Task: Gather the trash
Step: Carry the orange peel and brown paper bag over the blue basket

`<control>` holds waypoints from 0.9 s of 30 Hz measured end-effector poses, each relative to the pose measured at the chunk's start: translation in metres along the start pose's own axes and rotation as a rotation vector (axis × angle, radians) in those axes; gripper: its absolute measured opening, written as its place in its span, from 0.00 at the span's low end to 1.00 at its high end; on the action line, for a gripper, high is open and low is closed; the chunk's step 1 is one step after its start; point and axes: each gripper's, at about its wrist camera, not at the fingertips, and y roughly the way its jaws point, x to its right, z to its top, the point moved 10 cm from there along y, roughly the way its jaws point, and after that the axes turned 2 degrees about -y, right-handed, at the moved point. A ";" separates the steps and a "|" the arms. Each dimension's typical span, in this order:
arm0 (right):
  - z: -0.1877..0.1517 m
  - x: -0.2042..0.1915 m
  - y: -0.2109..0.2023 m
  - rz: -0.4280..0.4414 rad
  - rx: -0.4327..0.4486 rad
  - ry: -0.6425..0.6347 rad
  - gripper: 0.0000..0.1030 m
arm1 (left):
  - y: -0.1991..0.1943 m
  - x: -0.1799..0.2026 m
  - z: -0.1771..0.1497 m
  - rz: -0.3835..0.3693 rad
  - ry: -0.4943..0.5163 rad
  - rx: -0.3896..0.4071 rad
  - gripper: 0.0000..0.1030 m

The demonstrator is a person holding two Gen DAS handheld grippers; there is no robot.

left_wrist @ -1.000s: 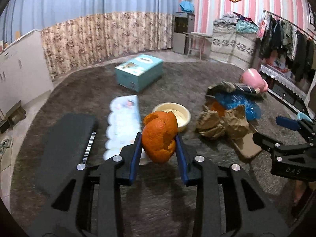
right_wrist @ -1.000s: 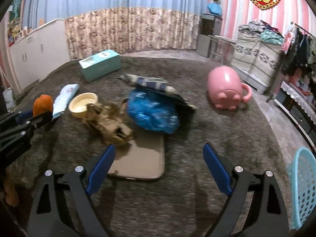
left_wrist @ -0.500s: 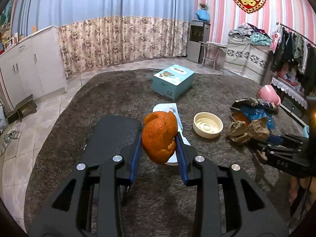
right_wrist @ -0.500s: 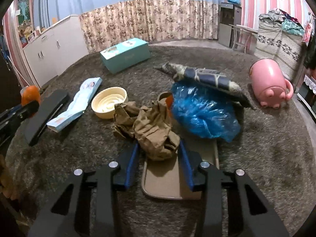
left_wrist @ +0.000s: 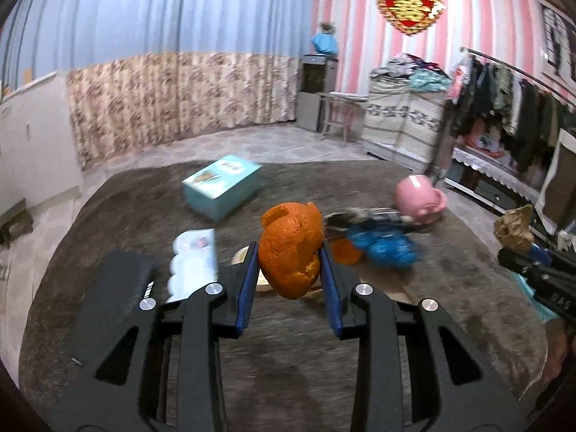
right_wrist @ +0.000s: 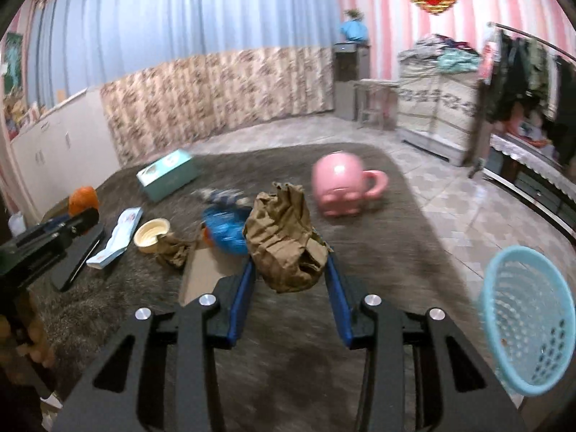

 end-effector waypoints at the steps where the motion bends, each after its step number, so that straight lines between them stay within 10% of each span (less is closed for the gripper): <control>1: -0.004 0.012 -0.009 -0.016 0.002 0.011 0.39 | -0.003 0.012 0.002 -0.013 0.013 0.008 0.31; 27: -0.043 0.203 -0.066 -0.303 0.094 0.228 0.39 | 0.006 0.208 -0.001 -0.234 0.139 0.026 0.31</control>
